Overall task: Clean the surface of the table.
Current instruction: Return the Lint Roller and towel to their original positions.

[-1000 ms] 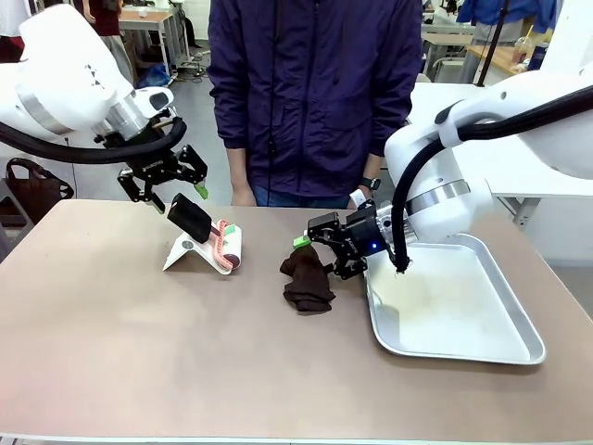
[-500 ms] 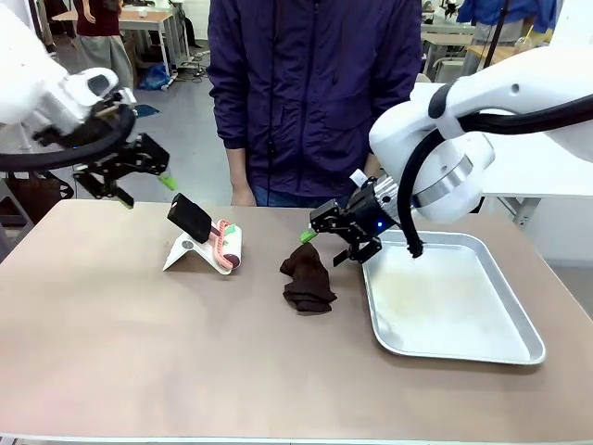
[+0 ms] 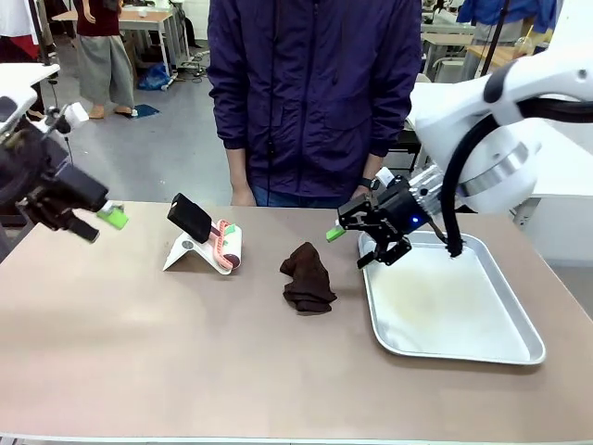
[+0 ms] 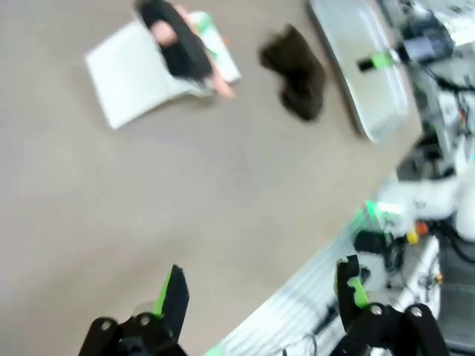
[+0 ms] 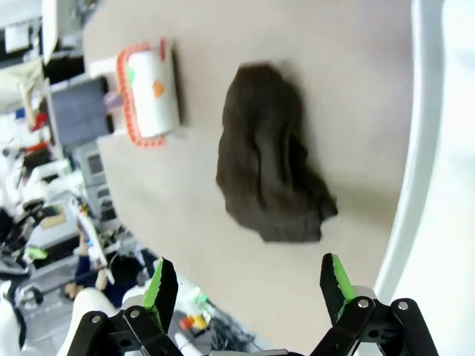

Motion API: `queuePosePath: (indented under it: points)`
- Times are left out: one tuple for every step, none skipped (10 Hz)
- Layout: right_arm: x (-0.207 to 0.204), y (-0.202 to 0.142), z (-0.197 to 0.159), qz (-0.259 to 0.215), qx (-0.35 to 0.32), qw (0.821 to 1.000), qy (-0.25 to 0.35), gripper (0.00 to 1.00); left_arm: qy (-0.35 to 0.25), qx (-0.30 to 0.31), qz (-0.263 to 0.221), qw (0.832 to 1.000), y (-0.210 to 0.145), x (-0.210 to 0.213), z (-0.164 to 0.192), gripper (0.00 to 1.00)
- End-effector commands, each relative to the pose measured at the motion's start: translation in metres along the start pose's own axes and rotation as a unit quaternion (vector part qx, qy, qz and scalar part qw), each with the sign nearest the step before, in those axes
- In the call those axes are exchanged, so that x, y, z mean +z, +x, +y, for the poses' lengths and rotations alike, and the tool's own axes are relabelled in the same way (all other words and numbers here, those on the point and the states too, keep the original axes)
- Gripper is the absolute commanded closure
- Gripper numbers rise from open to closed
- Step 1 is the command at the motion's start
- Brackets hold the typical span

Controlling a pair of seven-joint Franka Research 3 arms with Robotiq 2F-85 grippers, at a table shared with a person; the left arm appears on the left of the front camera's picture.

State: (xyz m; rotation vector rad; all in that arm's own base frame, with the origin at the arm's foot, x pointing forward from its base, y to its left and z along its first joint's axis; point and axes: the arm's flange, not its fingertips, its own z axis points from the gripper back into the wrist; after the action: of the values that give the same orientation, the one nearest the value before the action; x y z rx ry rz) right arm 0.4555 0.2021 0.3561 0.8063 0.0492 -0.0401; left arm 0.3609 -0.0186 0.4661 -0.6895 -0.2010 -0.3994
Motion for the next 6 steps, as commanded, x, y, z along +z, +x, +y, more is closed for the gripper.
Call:
queuePosePath:
  points:
    - [0.022,-0.032,-0.015,0.049,0.043,0.996,0.052,0.00,-0.062,-0.036,0.037,0.997,-0.014,0.001,0.016,0.00]
    - [0.033,-0.049,-0.020,0.070,0.053,0.993,0.073,0.00,-0.084,-0.037,0.031,0.995,-0.024,-0.002,0.021,0.00]
    - [0.043,-0.066,-0.026,0.095,0.056,0.987,0.117,0.00,-0.112,-0.022,0.005,0.993,-0.037,-0.003,0.028,0.00]
    - [0.052,-0.077,-0.031,0.105,0.065,0.977,0.174,0.00,-0.142,0.000,-0.030,0.989,-0.047,-0.005,0.033,0.00]
    - [0.061,-0.083,-0.036,0.112,0.079,0.961,0.241,0.00,-0.178,0.020,-0.070,0.981,-0.057,-0.002,0.042,0.00]
    - [0.066,-0.083,-0.042,0.094,0.079,0.947,0.296,0.00,-0.209,0.049,-0.101,0.971,-0.062,0.001,0.053,0.00]
